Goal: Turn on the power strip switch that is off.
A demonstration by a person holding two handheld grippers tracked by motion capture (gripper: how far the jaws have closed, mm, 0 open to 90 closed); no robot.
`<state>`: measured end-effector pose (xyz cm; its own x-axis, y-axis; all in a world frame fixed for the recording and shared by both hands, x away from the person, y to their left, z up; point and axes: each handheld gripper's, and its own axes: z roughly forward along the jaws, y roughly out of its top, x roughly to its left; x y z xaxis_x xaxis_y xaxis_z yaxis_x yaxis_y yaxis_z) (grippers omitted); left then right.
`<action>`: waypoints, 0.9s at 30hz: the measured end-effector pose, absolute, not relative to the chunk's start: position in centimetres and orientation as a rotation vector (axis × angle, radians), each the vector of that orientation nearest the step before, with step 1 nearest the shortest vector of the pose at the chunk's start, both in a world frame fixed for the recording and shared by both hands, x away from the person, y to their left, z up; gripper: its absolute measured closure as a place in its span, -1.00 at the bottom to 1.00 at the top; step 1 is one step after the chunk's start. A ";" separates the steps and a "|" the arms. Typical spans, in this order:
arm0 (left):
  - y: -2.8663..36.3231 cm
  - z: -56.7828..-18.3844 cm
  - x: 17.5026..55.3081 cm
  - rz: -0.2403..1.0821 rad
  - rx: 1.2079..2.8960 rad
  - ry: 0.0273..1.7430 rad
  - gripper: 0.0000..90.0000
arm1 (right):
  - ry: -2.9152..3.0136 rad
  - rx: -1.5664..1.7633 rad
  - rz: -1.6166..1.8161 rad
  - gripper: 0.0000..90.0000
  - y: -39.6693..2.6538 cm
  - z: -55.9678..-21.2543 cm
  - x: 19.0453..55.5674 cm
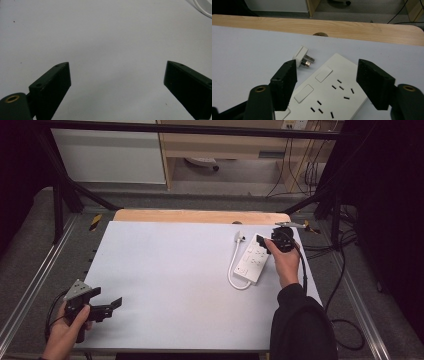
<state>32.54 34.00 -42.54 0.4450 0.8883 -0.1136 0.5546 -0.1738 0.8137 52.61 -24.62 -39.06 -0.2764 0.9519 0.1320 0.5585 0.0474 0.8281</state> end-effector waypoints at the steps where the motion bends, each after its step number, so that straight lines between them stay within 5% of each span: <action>1: 34.0 -42.5 32.5 0.500 1.855 1.223 -0.84 | 1.879 1.507 1.132 -0.19 -24.6 -39.1 52.6; 27: 34.0 -42.5 32.5 0.501 1.853 1.218 -0.84 | 1.906 1.432 1.172 0.69 -22.5 -39.9 52.7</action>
